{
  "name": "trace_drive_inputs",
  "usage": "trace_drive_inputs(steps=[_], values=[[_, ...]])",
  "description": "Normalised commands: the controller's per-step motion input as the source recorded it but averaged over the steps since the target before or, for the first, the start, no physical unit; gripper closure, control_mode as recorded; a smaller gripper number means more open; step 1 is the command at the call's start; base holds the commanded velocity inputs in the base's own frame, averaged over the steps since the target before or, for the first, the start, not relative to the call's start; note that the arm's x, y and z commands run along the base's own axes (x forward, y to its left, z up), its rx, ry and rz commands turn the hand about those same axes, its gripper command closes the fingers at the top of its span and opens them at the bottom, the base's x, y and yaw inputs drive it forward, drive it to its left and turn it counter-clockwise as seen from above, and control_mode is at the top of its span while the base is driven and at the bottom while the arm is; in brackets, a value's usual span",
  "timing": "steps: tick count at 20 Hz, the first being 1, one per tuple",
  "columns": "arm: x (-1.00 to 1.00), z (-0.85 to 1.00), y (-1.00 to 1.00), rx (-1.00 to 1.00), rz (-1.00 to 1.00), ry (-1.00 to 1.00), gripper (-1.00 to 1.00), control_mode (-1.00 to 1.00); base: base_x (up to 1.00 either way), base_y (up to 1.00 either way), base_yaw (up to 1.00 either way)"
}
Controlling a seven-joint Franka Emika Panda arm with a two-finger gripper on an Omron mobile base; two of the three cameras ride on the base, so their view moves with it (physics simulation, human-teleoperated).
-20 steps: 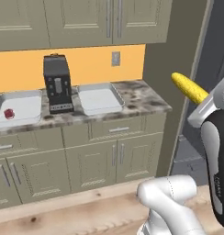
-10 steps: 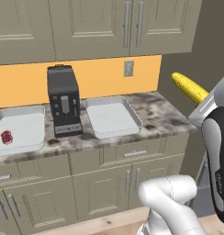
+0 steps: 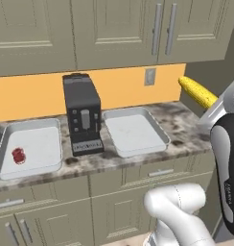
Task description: Place one corn and one steak in each tupperware on the nearby counter, to pack two identical lunches.
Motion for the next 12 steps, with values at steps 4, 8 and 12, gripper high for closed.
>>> trace_drive_inputs(steps=[4, 8, 12], values=[[0.0, 0.0, 0.0, 0.0, 0.0, 0.0, 1.0, 1.0, 0.52, 0.23, 0.0], [0.0, 0.0, 0.0, 0.0, 0.0, 0.0, 1.0, 1.0, 0.24, 0.08, 0.0], [-0.04, -0.26, 0.0, -0.09, 0.0, 0.0, 1.0, -1.0, 0.0, 0.0, 0.0]])
